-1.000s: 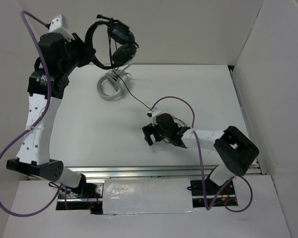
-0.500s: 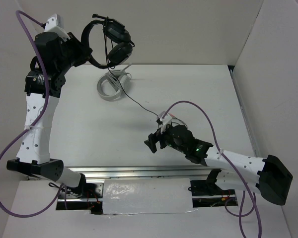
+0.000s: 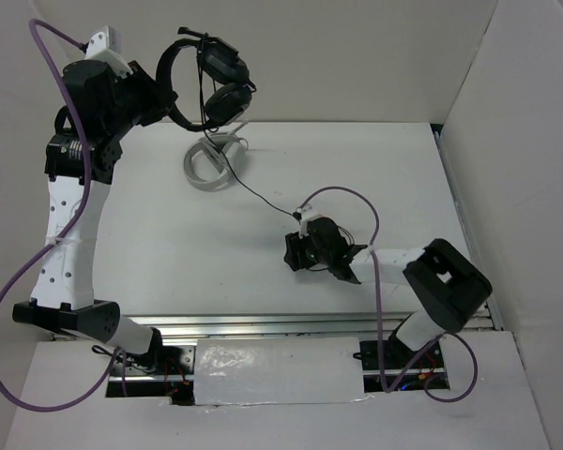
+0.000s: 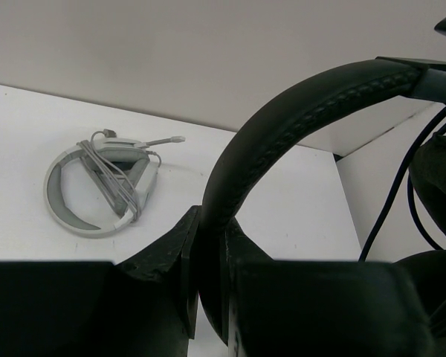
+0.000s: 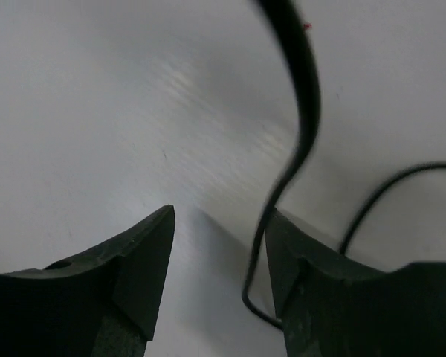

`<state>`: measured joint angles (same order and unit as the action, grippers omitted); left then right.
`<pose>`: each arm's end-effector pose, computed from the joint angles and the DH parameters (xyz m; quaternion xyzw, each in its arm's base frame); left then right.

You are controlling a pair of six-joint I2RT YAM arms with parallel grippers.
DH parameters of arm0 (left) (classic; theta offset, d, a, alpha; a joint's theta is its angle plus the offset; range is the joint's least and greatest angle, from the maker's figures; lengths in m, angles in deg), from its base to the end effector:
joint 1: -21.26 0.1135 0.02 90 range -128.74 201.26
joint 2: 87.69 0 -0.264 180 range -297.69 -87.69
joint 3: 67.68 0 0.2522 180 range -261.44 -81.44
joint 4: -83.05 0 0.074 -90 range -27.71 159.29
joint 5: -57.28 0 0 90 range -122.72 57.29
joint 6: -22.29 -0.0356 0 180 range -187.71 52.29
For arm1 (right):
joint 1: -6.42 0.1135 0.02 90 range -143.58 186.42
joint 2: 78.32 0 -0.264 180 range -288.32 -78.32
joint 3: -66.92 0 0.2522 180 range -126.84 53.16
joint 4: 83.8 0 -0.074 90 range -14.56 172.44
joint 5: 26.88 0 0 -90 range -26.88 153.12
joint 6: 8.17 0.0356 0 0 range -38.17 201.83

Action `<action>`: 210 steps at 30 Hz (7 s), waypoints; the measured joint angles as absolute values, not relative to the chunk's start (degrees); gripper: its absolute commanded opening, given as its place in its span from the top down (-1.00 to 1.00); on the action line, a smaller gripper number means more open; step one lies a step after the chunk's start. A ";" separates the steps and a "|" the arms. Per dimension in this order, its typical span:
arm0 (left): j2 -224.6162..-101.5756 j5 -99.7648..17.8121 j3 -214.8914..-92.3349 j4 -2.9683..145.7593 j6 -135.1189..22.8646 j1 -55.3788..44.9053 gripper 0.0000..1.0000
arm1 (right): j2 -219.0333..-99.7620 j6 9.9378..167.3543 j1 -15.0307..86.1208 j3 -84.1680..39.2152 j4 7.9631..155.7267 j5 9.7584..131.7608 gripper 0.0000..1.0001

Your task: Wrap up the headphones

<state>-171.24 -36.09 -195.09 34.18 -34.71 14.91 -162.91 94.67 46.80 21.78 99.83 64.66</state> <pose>0.2794 -0.0332 0.5410 -0.1505 0.7218 -0.2478 0.6285 0.2117 0.1813 0.1519 -0.2178 0.8632 0.2147 0.4018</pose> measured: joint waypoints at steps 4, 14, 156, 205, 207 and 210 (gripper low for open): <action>-171.11 -39.79 -195.09 34.59 -34.78 15.77 1.00 | -171.88 96.81 45.99 13.15 99.24 66.74 1.00; -159.92 -52.35 -181.12 43.34 -36.29 16.86 1.00 | -174.74 97.86 29.64 3.53 94.34 70.06 1.00; -171.61 -43.87 -187.18 31.77 -30.17 10.63 1.00 | -173.62 84.38 54.54 6.90 129.71 57.99 0.37; -158.19 -45.03 -151.00 46.88 -51.52 -6.40 1.00 | -190.83 85.78 19.00 -61.21 61.40 80.51 1.00; -161.34 -41.43 -150.04 47.01 -52.29 -7.03 1.00 | -189.78 84.53 19.50 -61.30 58.32 78.52 1.00; -166.67 -35.39 -150.02 46.33 -52.53 -7.27 1.00 | -188.77 82.59 20.44 -62.65 53.01 75.22 1.00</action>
